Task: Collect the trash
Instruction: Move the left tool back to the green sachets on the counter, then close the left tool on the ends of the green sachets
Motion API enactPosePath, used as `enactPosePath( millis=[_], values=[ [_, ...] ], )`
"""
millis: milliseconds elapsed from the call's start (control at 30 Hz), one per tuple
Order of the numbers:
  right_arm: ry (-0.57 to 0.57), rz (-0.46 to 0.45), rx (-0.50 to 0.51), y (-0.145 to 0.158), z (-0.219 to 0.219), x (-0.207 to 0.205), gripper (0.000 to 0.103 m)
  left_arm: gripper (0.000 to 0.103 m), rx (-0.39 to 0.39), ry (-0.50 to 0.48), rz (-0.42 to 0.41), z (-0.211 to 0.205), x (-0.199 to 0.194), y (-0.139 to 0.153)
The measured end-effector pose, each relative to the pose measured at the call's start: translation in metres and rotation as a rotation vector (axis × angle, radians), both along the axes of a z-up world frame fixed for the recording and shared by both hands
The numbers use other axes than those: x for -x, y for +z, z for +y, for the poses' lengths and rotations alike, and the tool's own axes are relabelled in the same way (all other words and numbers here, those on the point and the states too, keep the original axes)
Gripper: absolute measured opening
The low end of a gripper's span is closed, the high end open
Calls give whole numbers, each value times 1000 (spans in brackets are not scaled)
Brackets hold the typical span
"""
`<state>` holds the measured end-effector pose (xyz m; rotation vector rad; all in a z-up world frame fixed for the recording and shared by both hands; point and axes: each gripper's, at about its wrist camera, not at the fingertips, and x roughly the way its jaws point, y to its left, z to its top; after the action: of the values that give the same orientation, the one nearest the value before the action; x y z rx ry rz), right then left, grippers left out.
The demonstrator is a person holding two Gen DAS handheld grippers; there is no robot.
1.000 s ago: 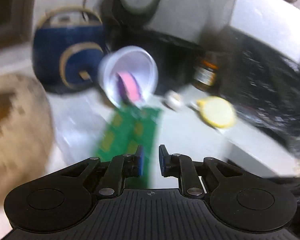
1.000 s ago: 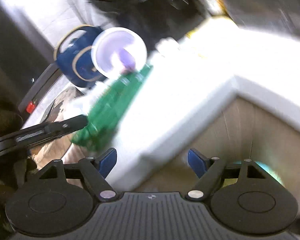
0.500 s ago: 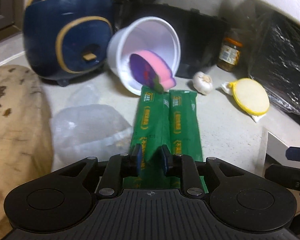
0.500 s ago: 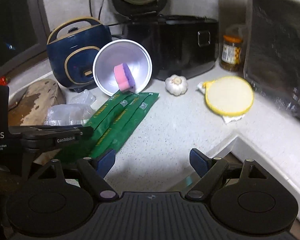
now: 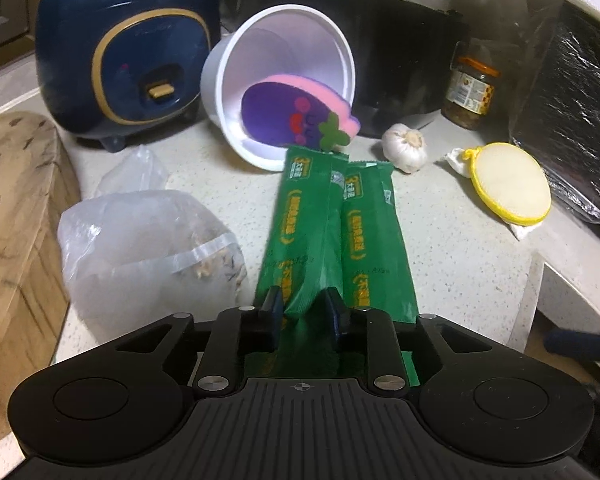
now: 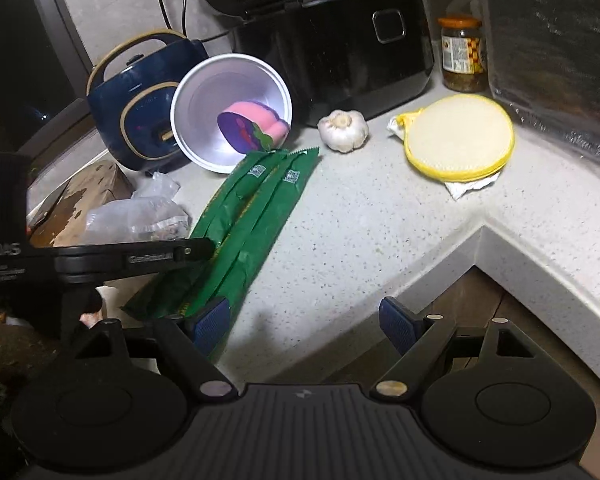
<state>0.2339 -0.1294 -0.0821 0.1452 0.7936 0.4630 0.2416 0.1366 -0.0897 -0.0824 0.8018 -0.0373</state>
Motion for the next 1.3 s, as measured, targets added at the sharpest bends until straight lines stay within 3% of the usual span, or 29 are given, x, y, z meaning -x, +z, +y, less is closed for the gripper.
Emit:
enactPosePath(
  millis=[233,667,933,1067,1300],
  values=[
    [28,-22,24,-9,14,-28,82,18,61,-1,-5,15,7,1],
    [29,17,42,-17,21,-60,87,17,96,-42,21,14,16,8],
    [-30,58,-51,-18,12,-64,89,18,104,-34,33,15,16,4],
    [53,59,27,-14,23,-67,85,17,126,-13,30,16,16,5],
    [-19,-136,133,11,22,-41,84,13,164,-24,-11,13,22,11]
  ],
)
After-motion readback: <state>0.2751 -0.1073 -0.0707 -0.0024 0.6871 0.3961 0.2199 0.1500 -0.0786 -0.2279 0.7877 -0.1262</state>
